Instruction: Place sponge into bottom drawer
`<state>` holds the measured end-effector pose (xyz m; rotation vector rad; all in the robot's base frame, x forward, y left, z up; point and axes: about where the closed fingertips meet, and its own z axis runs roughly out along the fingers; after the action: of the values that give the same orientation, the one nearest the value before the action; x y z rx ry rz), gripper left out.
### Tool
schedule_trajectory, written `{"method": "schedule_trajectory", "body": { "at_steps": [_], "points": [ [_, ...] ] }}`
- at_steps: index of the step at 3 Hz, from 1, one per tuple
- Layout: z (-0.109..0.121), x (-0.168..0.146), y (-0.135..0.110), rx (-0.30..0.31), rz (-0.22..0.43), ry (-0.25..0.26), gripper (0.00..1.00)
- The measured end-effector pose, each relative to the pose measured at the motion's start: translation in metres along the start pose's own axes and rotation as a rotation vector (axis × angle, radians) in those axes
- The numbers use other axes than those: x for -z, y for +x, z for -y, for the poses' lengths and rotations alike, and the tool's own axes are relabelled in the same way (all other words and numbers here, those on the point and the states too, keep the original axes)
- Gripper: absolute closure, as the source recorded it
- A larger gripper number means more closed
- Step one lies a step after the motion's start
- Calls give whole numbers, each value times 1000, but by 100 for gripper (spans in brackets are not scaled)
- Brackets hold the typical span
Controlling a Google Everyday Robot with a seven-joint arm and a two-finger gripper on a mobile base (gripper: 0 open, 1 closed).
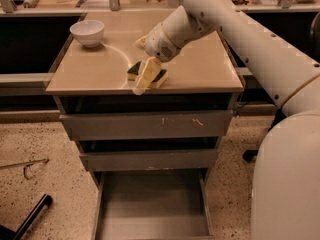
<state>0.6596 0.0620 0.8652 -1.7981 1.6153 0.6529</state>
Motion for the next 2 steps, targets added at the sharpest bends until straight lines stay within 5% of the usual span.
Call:
{"method": "schedule_trajectory", "body": {
  "at_steps": [2],
  "points": [
    [33,-17,16,-36,-47,10,0]
  ]
}}
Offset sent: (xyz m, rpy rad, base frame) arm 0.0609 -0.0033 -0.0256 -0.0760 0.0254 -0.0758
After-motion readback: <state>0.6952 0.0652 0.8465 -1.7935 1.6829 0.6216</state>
